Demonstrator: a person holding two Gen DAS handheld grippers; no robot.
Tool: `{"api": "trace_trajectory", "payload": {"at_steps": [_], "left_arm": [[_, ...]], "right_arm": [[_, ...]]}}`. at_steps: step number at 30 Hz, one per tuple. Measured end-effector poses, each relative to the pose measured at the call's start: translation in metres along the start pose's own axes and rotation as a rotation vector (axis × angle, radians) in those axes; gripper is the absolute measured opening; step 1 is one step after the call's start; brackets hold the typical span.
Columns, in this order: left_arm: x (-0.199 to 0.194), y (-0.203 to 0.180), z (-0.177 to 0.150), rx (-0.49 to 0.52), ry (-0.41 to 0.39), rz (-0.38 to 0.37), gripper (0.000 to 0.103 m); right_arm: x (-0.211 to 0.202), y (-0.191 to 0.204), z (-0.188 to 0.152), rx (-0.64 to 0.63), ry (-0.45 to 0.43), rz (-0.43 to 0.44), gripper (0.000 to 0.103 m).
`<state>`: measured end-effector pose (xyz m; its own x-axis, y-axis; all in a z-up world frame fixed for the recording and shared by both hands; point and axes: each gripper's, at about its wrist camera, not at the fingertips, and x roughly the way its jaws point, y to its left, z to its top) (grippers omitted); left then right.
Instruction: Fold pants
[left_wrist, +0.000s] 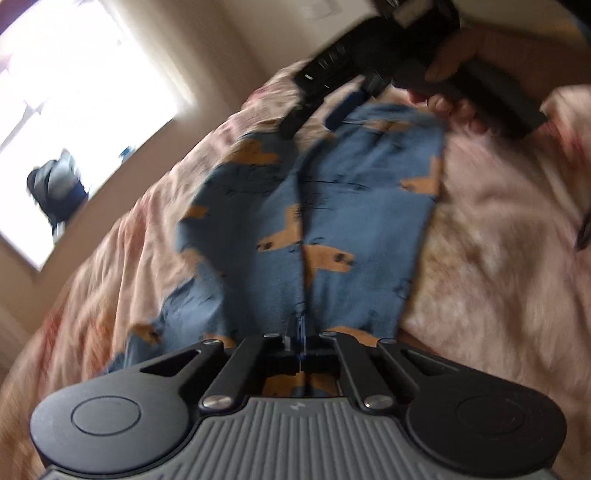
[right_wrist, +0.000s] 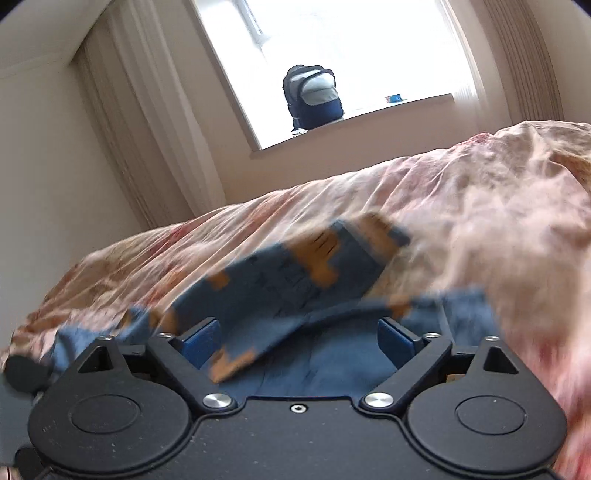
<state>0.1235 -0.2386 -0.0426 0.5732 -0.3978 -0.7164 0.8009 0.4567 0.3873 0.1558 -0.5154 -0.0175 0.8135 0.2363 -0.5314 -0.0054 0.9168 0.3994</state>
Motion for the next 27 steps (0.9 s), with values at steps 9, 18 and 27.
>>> {"api": "trace_trajectory", "payload": {"at_steps": [9, 18, 27], "left_arm": [[-0.008, 0.038, 0.004, -0.194, 0.013, 0.003, 0.000], [-0.017, 0.038, 0.009, -0.203, 0.003, 0.027, 0.000], [-0.026, 0.070, 0.010, -0.344, -0.029, 0.055, 0.000]], "right_arm": [[0.052, -0.064, 0.036, 0.292, 0.051, 0.038, 0.054], [0.045, -0.068, 0.036, 0.346, 0.018, 0.058, 0.010], [0.032, -0.033, 0.090, 0.175, -0.011, 0.090, 0.006]]}}
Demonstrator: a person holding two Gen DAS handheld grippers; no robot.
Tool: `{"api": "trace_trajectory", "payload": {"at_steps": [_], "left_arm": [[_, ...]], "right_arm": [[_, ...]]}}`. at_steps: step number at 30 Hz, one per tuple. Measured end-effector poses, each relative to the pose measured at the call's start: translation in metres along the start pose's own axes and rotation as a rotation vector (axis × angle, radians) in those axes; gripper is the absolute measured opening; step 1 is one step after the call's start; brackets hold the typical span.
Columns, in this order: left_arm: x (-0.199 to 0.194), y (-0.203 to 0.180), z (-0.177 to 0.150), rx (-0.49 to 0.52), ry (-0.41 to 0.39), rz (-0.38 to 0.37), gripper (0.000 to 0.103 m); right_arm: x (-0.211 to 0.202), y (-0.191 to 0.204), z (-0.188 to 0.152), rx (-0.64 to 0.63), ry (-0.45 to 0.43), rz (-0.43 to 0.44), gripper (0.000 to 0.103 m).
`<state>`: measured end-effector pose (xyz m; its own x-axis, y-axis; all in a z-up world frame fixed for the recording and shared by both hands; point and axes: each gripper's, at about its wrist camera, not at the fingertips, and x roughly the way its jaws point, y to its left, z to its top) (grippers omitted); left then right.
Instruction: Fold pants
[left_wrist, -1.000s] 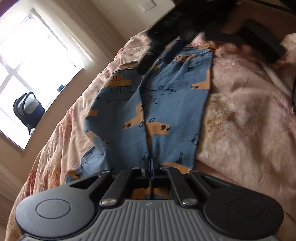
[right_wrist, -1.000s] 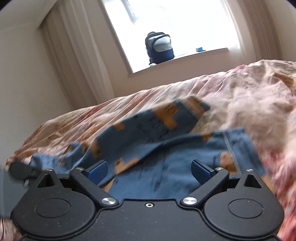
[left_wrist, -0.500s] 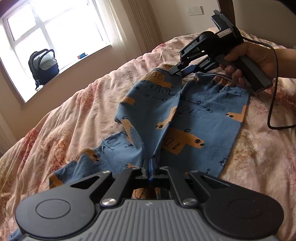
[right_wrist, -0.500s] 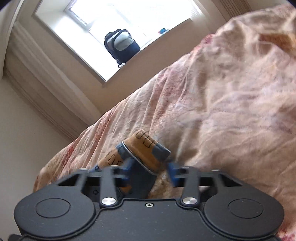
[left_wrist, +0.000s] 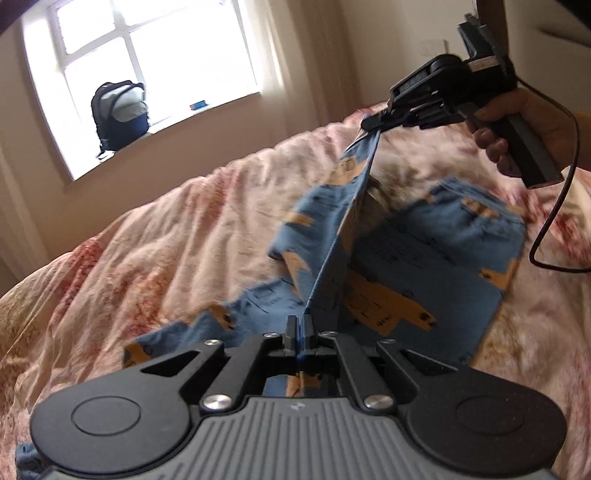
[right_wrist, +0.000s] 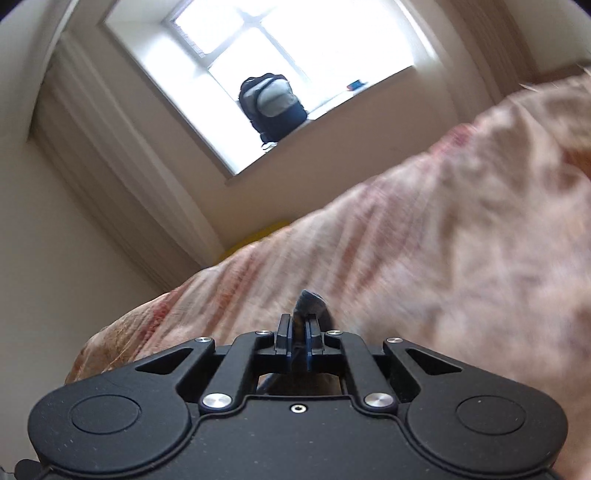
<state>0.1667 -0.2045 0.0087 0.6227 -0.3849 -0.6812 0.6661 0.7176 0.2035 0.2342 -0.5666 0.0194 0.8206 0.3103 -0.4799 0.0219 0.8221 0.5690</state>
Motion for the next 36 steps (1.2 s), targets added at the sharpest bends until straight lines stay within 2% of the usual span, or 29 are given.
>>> {"api": "trace_trajectory", "payload": {"at_steps": [3, 6, 8, 11, 14, 17, 19, 22, 26, 29, 30, 31, 32, 33, 34, 36], "left_arm": [[-0.014, 0.008, -0.001, -0.020, -0.064, -0.037, 0.000], [-0.029, 0.007, -0.010, 0.003, -0.130, -0.094, 0.000], [-0.036, -0.005, -0.020, 0.069, -0.159, -0.127, 0.000], [-0.030, -0.031, -0.035, 0.167, -0.142, -0.164, 0.000], [-0.019, -0.053, -0.049, 0.222, -0.116, -0.176, 0.000], [-0.014, -0.060, -0.057, 0.219, -0.110, -0.174, 0.000], [-0.016, -0.058, -0.058, 0.198, -0.113, -0.175, 0.000], [-0.018, -0.053, -0.059, 0.189, -0.108, -0.179, 0.000], [-0.008, -0.060, -0.065, 0.217, -0.065, -0.184, 0.000], [-0.005, -0.057, -0.067, 0.160, -0.041, -0.215, 0.003], [-0.007, -0.053, -0.067, 0.133, -0.036, -0.239, 0.010], [-0.010, -0.046, -0.065, 0.095, -0.033, -0.271, 0.016], [-0.013, -0.039, -0.064, 0.049, -0.037, -0.293, 0.038], [-0.016, -0.031, -0.063, -0.006, -0.052, -0.301, 0.058], [-0.017, -0.026, -0.059, -0.047, -0.068, -0.293, 0.064], [-0.010, -0.017, -0.046, -0.115, -0.086, -0.244, 0.066]], "right_arm": [[-0.020, 0.024, 0.013, -0.056, -0.041, 0.044, 0.006], [-0.071, 0.031, 0.002, -0.100, -0.122, 0.054, 0.006], [-0.107, 0.025, -0.019, -0.119, -0.154, 0.016, 0.006], [-0.144, -0.002, -0.066, -0.080, -0.133, -0.099, 0.006], [-0.150, -0.034, -0.109, -0.018, -0.066, -0.204, 0.006], [-0.152, -0.054, -0.134, 0.098, -0.071, -0.224, 0.006], [-0.155, -0.053, -0.139, 0.122, -0.102, -0.217, 0.005], [-0.162, -0.043, -0.138, 0.085, -0.125, -0.217, 0.005], [-0.158, -0.040, -0.143, 0.055, -0.097, -0.241, 0.005], [-0.148, -0.046, -0.150, 0.056, -0.062, -0.268, 0.007], [-0.149, -0.042, -0.150, 0.031, -0.061, -0.280, 0.009], [-0.153, -0.035, -0.149, -0.010, -0.059, -0.301, 0.019], [-0.155, -0.027, -0.147, -0.070, -0.061, -0.349, 0.030], [-0.156, -0.018, -0.144, -0.158, -0.068, -0.395, 0.054], [-0.156, -0.010, -0.141, -0.234, -0.074, -0.419, 0.071], [-0.144, 0.008, -0.131, -0.394, -0.082, -0.468, 0.077]]}}
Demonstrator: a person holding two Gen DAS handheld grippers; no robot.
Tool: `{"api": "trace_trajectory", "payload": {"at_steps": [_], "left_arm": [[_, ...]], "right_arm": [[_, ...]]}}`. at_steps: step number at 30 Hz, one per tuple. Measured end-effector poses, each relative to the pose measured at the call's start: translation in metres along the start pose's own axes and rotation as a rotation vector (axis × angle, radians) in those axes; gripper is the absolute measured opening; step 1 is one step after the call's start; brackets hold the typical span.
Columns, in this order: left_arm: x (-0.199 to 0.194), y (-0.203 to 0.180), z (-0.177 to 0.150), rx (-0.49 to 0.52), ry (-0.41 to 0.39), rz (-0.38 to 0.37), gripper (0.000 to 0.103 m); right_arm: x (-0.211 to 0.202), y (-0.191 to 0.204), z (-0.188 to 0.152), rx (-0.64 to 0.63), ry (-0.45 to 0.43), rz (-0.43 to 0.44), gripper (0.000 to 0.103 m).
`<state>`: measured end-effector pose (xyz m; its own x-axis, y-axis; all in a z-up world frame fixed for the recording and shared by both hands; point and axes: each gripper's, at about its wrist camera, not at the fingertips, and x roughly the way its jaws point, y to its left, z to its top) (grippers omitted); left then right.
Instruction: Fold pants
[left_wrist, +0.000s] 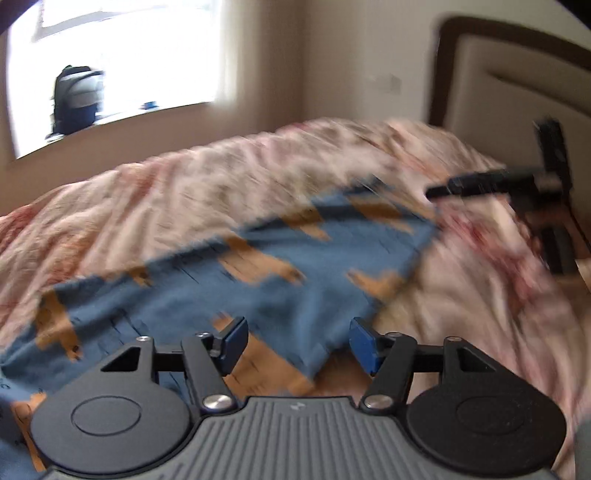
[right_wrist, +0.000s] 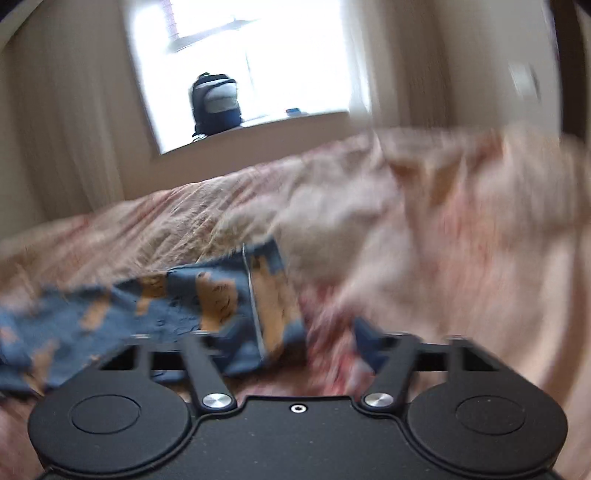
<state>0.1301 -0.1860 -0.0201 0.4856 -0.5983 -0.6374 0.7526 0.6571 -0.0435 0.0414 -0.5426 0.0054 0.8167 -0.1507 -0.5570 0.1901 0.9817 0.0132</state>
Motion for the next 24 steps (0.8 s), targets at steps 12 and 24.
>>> {"api": "trace_trajectory", "payload": {"at_steps": [12, 24], "left_arm": [[0.041, 0.043, -0.002, -0.095, 0.088, 0.294, 0.070], [0.004, 0.014, -0.031, -0.030, 0.122, 0.384, 0.088]], "right_arm": [[0.117, 0.033, 0.027, -0.393, -0.044, -0.109, 0.086], [0.047, 0.073, -0.013, -0.499, -0.045, -0.122, 0.093]]}}
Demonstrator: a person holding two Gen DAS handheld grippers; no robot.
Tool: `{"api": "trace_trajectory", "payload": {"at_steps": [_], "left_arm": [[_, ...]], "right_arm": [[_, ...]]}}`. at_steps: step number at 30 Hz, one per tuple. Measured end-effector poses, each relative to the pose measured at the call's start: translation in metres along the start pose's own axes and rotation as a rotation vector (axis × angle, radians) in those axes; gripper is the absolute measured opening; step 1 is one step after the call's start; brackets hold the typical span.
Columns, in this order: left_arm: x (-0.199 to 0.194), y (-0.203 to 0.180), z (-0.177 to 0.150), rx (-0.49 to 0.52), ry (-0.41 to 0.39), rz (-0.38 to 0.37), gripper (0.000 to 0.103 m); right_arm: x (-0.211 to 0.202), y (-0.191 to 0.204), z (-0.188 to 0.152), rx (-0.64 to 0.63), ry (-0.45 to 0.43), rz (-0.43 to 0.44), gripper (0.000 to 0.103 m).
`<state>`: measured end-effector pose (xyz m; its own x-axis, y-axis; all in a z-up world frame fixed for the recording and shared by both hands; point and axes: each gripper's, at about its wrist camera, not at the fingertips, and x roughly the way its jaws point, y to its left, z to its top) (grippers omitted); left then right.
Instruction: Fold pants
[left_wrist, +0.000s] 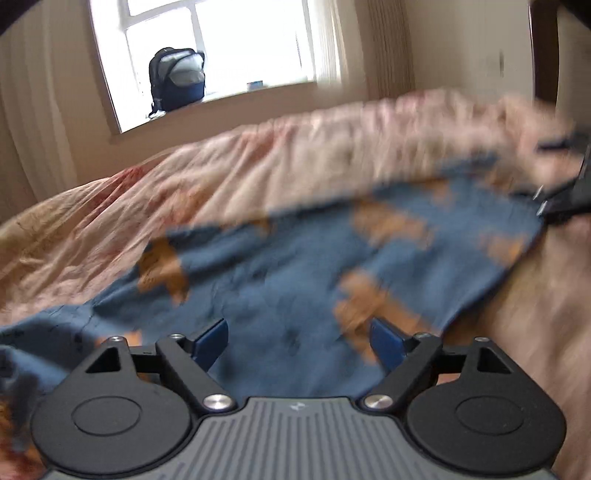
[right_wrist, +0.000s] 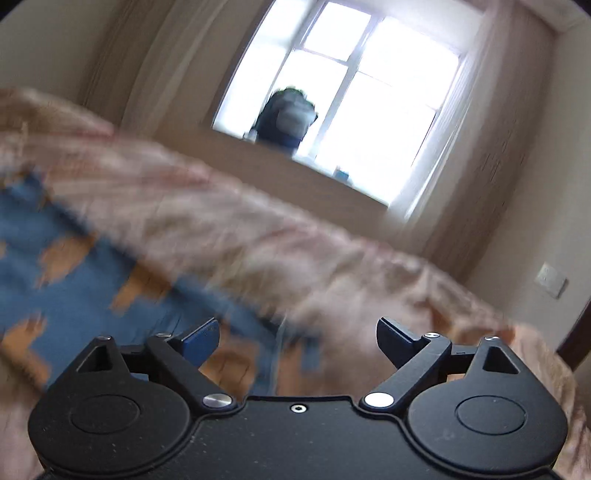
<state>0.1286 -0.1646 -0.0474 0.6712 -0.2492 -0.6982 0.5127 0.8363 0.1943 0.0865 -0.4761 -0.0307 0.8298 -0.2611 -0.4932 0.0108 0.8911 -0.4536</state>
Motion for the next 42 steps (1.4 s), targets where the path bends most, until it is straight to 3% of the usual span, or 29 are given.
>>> {"api": "trace_trajectory", "payload": {"at_steps": [3, 6, 11, 13, 15, 17, 19, 21, 23, 25, 28, 34, 38, 42], "left_arm": [[-0.008, 0.021, -0.011, -0.044, 0.013, 0.014, 0.091], [-0.020, 0.047, -0.019, -0.084, 0.047, 0.033, 0.093], [-0.042, 0.079, -0.032, -0.191, 0.025, 0.076, 0.096], [-0.037, 0.089, -0.042, -0.194, 0.069, 0.135, 0.097], [-0.032, 0.103, -0.053, -0.224, 0.124, 0.165, 0.098], [-0.042, 0.126, -0.058, -0.313, 0.133, 0.133, 0.098], [-0.056, 0.149, -0.060, -0.382, 0.132, 0.130, 0.097], [-0.075, 0.171, -0.065, -0.430, 0.085, 0.173, 0.098], [-0.085, 0.196, -0.072, -0.500, 0.049, 0.231, 0.099], [-0.086, 0.220, -0.080, -0.608, 0.033, 0.261, 0.094], [-0.086, 0.239, -0.091, -0.699, -0.004, 0.248, 0.090], [-0.085, 0.238, -0.108, -0.675, -0.081, 0.206, 0.100], [-0.077, 0.236, -0.117, -0.684, -0.080, 0.170, 0.101], [-0.065, 0.238, -0.125, -0.676, -0.078, 0.136, 0.101]], "right_arm": [[0.009, -0.012, -0.017, 0.055, 0.061, -0.087, 0.092], [-0.005, -0.018, -0.008, 0.067, 0.050, -0.158, 0.094], [-0.026, 0.037, 0.029, 0.014, -0.050, 0.032, 0.095], [-0.030, 0.069, 0.044, -0.005, -0.069, 0.140, 0.097], [-0.028, 0.095, 0.045, -0.073, -0.031, 0.215, 0.097], [-0.022, 0.105, 0.032, -0.148, 0.004, 0.195, 0.098], [-0.017, 0.085, 0.028, -0.047, 0.059, 0.192, 0.102], [-0.017, 0.061, 0.036, 0.045, 0.089, 0.176, 0.101], [-0.022, 0.051, 0.054, 0.040, 0.045, 0.196, 0.101], [-0.022, 0.053, 0.083, 0.017, 0.010, 0.277, 0.101], [-0.008, 0.076, 0.149, -0.033, 0.014, 0.487, 0.102], [0.048, 0.186, 0.276, -0.145, 0.208, 0.799, 0.102], [0.067, 0.272, 0.320, -0.180, 0.185, 0.995, 0.102], [0.077, 0.341, 0.342, -0.152, 0.203, 1.164, 0.101]]}}
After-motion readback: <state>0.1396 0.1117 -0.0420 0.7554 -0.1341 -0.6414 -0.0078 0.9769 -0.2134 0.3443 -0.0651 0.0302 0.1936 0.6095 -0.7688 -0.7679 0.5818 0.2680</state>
